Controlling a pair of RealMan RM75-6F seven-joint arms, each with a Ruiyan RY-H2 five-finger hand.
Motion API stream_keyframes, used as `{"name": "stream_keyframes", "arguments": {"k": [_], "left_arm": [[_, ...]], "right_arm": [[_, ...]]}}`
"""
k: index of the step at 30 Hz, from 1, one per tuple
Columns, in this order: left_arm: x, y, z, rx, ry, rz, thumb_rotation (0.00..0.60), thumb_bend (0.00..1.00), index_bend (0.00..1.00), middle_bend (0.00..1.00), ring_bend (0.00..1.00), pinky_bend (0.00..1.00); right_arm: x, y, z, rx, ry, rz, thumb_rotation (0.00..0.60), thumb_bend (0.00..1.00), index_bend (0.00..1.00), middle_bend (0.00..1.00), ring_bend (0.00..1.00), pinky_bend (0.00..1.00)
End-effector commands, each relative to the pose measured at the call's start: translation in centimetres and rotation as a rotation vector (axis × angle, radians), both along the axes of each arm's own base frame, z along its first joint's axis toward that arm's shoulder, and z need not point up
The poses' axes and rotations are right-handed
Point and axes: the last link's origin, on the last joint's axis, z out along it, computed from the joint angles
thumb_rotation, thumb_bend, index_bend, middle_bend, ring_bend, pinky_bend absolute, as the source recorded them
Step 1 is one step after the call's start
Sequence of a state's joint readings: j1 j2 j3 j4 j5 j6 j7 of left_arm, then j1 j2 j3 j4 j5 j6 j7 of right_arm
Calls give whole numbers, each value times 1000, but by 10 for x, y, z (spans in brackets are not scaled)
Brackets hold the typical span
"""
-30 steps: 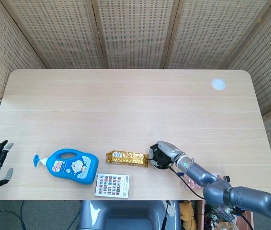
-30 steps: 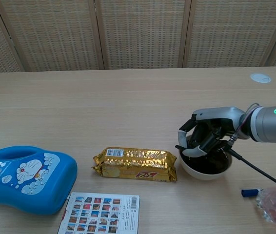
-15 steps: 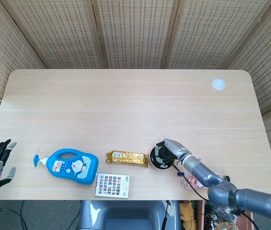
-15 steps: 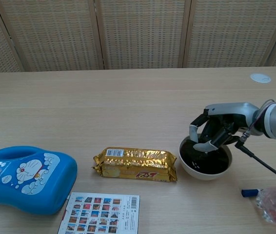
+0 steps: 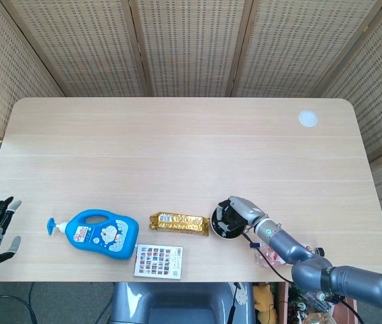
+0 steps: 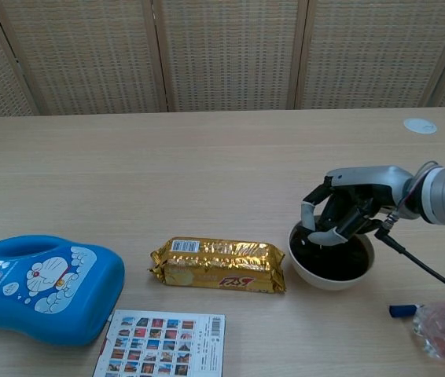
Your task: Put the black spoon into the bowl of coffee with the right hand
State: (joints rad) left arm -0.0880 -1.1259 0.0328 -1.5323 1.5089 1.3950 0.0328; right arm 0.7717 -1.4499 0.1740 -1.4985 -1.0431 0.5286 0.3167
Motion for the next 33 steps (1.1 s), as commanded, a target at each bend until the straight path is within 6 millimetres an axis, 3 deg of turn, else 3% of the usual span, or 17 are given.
{"name": "stream_keyframes", "arguments": {"k": [1, 12, 19, 25, 33], "left_arm": [[1, 1, 0, 1, 0, -3, 600, 465, 0, 0, 0, 0], [4, 1, 2, 8, 2, -9, 600, 464, 0, 0, 0, 0], [4, 2, 6, 26, 5, -7, 600, 464, 0, 0, 0, 0], [3, 3, 7, 38, 3, -2, 600, 464, 0, 0, 0, 0], [8, 8, 9, 73, -9, -3, 600, 464, 0, 0, 0, 0]], "right_arm": [[0, 0, 1, -3, -1, 1, 600, 417, 473, 948, 968, 1000], [2, -4, 17, -48, -33, -2, 600, 271, 419, 933, 968, 1000], [4, -11, 57, -171, -108, -28, 600, 282, 437, 837, 953, 1000], [-10, -9, 93, -286, -129, -46, 600, 352, 540, 683, 736, 995], [-45, 5, 132, -516, -23, 2, 600, 354, 541, 550, 513, 773]]}}
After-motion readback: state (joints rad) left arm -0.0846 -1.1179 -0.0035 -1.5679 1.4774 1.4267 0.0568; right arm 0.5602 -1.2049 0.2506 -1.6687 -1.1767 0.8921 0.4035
